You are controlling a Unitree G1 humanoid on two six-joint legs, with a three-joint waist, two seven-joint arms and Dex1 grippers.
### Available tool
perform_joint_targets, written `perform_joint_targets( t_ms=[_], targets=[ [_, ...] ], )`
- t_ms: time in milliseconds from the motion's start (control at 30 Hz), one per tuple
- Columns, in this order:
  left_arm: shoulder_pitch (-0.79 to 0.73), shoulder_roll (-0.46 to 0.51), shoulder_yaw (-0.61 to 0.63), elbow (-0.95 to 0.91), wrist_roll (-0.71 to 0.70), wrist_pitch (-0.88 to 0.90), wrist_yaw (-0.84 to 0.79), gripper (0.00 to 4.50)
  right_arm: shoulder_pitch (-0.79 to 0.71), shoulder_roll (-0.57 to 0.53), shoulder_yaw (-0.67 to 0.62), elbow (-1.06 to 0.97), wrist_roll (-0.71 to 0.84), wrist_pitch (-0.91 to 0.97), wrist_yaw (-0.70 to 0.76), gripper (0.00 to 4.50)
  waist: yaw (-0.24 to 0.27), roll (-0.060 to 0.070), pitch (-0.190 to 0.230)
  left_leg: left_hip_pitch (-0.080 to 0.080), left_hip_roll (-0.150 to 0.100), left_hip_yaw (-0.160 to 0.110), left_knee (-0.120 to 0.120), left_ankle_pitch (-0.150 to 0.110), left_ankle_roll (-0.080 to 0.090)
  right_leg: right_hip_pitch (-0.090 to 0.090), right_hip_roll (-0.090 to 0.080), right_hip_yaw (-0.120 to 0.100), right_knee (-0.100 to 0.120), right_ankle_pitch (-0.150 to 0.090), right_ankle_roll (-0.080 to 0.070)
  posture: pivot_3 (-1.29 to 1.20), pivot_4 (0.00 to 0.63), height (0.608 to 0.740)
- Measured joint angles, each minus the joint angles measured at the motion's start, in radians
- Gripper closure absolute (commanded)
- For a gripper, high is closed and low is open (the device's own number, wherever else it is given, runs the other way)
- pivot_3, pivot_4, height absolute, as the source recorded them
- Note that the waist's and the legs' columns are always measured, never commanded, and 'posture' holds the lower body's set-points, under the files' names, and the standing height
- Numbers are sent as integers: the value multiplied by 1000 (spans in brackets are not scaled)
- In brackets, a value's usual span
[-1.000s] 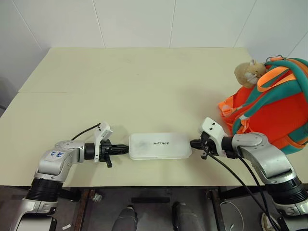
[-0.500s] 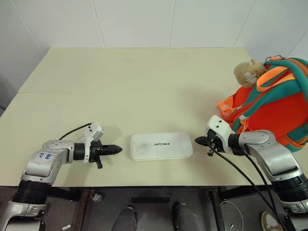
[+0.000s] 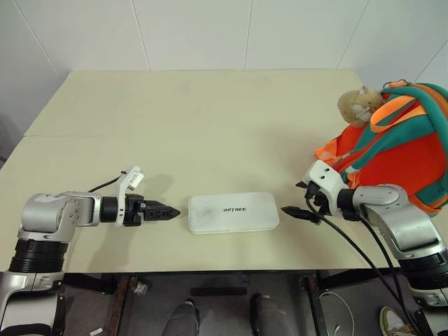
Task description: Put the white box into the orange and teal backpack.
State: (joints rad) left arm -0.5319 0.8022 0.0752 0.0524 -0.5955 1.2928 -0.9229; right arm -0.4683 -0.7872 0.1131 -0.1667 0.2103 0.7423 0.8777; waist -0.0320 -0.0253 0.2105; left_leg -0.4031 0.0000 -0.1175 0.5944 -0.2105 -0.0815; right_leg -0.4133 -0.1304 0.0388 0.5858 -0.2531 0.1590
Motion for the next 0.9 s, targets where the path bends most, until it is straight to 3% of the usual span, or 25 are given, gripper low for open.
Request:
perform_joint_targets(
  t_ms=[300,667,900],
  targets=[
    [-81,-79,103,124,-83,284,66,27,-7,2,0,-1,0,1,-16,0,4,0,0,0,0,0,0,0,0,0,0,0,0,4,8,0,150,740],
    [-101,-103,107,302,-253,300,156,27,-8,14,0,-8,0,3,-22,0,6,0,0,0,-1,0,0,0,0,1,-1,0,-1,4,9,0,150,740],
    [-116,-182,159,351,-287,301,232,27,-8,19,1,-8,0,5,-31,0,18,1,-1,1,-1,0,3,0,0,3,-1,0,-1,5,9,0,150,740]
  ],
)
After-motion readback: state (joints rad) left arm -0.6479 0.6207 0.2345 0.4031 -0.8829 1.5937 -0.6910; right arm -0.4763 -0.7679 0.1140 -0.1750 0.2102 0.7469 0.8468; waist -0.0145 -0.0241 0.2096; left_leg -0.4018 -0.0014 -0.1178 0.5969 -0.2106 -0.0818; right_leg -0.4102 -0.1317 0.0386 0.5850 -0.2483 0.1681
